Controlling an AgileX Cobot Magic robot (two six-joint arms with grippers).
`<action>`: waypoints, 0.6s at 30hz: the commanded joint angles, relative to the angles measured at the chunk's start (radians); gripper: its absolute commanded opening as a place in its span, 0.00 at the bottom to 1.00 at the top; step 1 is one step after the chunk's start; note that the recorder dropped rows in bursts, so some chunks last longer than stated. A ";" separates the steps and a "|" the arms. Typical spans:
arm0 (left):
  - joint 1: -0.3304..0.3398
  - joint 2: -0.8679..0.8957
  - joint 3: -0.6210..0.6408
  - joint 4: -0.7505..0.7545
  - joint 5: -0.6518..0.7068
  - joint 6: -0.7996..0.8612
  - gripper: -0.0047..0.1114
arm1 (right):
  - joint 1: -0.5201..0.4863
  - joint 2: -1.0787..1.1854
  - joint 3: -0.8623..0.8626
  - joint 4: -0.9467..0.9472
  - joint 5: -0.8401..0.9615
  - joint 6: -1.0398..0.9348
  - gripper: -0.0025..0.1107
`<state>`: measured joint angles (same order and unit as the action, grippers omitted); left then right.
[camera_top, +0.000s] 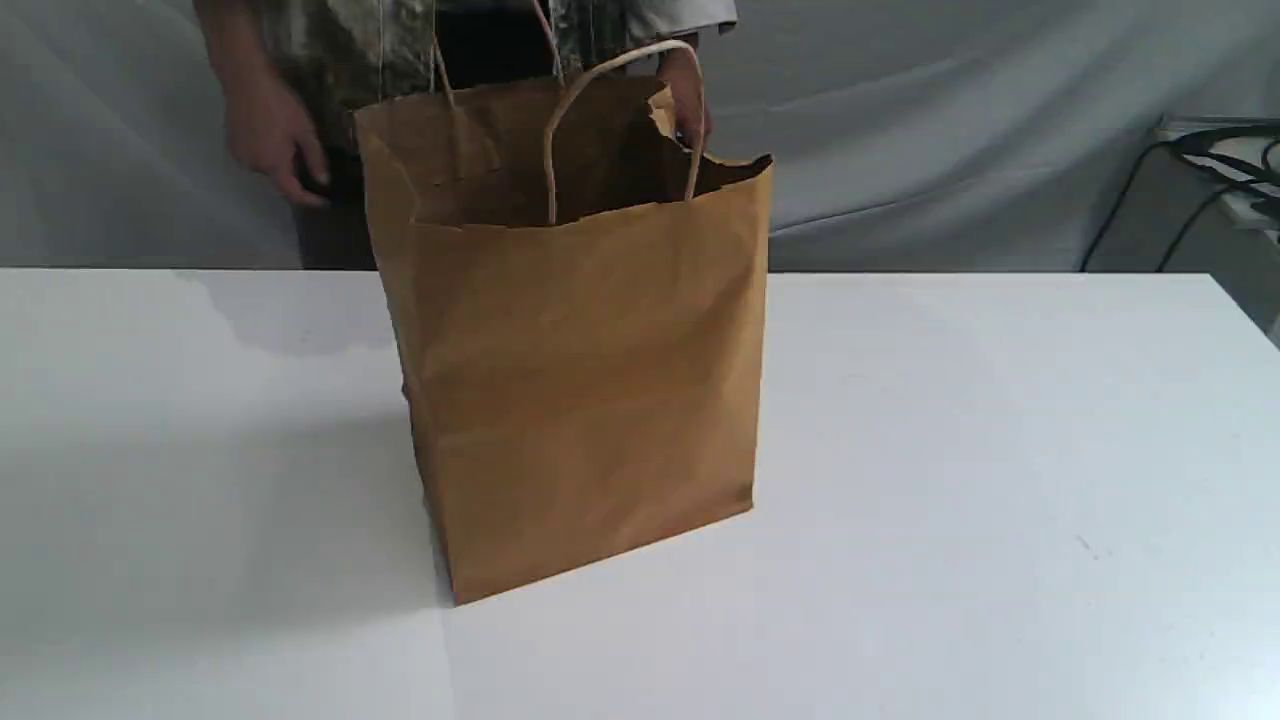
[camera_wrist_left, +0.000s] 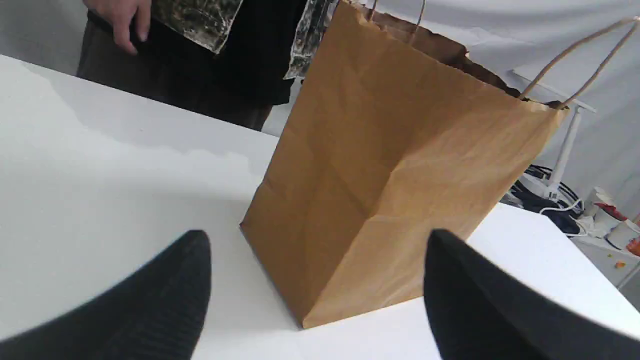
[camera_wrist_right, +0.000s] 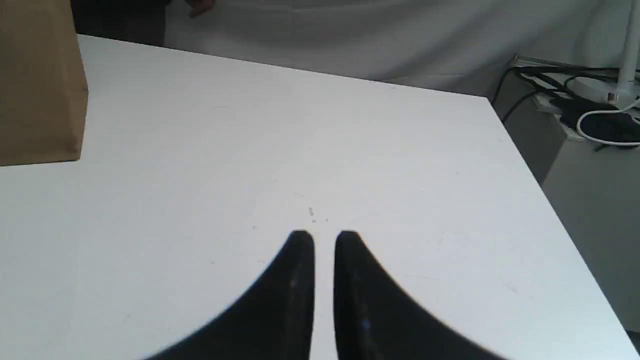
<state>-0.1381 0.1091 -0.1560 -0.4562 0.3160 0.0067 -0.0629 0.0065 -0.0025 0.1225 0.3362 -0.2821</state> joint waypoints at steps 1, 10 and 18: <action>0.000 -0.002 0.006 -0.005 -0.002 -0.007 0.58 | -0.006 -0.006 0.003 -0.008 0.000 -0.005 0.09; 0.000 -0.002 0.006 -0.005 -0.002 -0.007 0.58 | -0.006 -0.006 0.003 -0.007 0.000 -0.003 0.09; 0.000 -0.002 0.006 -0.005 -0.002 0.002 0.58 | -0.006 -0.006 0.003 -0.003 0.000 0.002 0.09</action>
<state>-0.1381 0.1091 -0.1560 -0.4562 0.3160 0.0067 -0.0629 0.0065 -0.0025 0.1225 0.3362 -0.2821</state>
